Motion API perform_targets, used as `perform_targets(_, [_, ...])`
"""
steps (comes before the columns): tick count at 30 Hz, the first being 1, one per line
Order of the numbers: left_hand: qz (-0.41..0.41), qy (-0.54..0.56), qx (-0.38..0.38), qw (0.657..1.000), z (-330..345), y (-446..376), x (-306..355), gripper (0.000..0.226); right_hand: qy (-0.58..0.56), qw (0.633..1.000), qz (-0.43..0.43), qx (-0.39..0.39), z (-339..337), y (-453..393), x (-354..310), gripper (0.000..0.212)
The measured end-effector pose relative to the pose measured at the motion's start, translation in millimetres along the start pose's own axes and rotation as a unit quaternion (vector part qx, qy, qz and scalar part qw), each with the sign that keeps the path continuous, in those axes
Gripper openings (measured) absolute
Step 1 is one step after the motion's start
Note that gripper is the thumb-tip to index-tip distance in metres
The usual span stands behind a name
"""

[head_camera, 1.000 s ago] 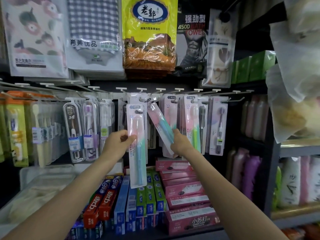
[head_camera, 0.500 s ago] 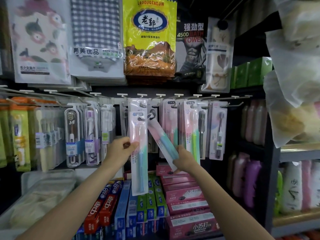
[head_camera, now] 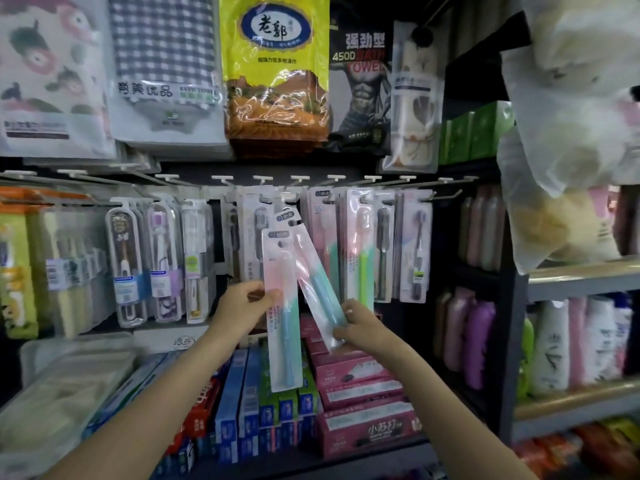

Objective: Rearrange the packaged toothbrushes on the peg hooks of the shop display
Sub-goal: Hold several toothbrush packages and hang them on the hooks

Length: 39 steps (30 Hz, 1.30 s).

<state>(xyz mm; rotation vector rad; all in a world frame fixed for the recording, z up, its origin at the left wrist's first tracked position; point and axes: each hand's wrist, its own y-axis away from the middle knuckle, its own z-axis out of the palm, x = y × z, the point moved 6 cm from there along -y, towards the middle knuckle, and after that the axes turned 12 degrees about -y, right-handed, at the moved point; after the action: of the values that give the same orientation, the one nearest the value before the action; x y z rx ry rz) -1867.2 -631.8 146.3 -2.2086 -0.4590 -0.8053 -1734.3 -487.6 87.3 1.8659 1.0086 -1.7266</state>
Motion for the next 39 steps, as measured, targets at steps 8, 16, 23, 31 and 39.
perform_targets(8, [-0.001, 0.109, -0.011, 0.994, 29.7, -1.4, 40.1, 0.015, -0.018, 0.999, -0.025, -0.038, -14.2, 27.8, -1.3, 0.024])
perform_targets(16, [-0.044, 0.164, -0.012, 0.985, 67.5, -3.5, 58.7, 0.005, -0.040, 0.996, -0.054, -0.060, -53.5, 50.7, 4.9, 0.025])
perform_targets(23, [0.008, 0.171, 0.061, 0.983, 71.6, -6.8, 92.8, 0.015, -0.009, 0.993, -0.050, -0.107, -65.6, 47.7, -2.1, 0.027])
perform_targets(31, [0.054, 0.089, 0.109, 0.989, 58.2, -18.3, 96.9, 0.017, 0.088, 0.969, -0.129, 0.191, -139.1, 2.0, -14.6, 0.031])
perform_targets(39, [0.051, 0.025, 0.107, 0.993, 61.7, -21.1, 83.5, 0.020, 0.006, 0.960, -0.131, 0.246, -124.2, -52.7, -37.7, 0.044])
